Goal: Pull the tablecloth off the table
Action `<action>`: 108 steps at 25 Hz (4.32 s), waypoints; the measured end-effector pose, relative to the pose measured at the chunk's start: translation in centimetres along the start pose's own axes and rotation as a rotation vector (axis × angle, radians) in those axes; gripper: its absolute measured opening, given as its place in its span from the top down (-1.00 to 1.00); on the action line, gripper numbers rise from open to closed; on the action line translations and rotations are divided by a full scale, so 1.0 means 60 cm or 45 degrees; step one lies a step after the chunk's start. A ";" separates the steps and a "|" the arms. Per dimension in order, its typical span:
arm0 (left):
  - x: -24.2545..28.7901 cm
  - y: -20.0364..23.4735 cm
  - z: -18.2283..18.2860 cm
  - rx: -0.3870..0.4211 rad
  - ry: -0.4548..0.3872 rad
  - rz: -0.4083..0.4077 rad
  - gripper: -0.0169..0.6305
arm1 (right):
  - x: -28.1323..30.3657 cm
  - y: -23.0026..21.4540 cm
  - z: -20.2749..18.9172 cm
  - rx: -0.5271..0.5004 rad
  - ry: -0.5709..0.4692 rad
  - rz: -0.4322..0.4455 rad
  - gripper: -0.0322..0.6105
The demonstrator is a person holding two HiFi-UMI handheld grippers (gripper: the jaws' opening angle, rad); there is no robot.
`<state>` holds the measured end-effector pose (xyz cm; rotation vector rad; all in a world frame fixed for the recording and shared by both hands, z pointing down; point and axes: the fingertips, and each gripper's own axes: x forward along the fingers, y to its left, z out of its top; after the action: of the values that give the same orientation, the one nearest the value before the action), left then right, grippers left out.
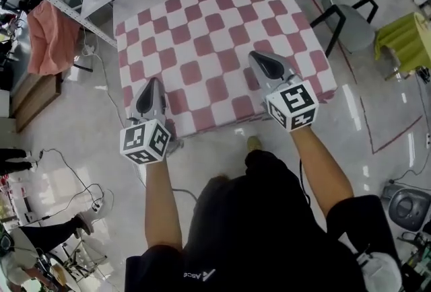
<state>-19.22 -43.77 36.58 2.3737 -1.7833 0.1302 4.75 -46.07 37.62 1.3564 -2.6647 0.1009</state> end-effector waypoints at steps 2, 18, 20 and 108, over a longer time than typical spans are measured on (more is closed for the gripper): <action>0.035 -0.001 -0.011 -0.017 0.051 0.068 0.90 | 0.026 -0.042 -0.018 0.029 0.037 0.032 0.89; 0.198 0.093 -0.169 -0.090 0.557 0.268 0.18 | 0.187 -0.182 -0.205 0.104 0.504 -0.014 -0.03; 0.215 0.108 -0.197 -0.090 0.629 0.266 0.14 | 0.205 -0.194 -0.226 0.107 0.571 -0.034 -0.09; -0.437 -0.205 -0.010 -0.234 -0.242 -0.242 0.91 | -0.349 0.342 -0.034 0.470 0.022 0.486 0.88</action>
<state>-14.76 -15.59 31.69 2.4719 -1.5535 -0.2806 0.53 -16.99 36.37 0.8914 -2.9556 0.6716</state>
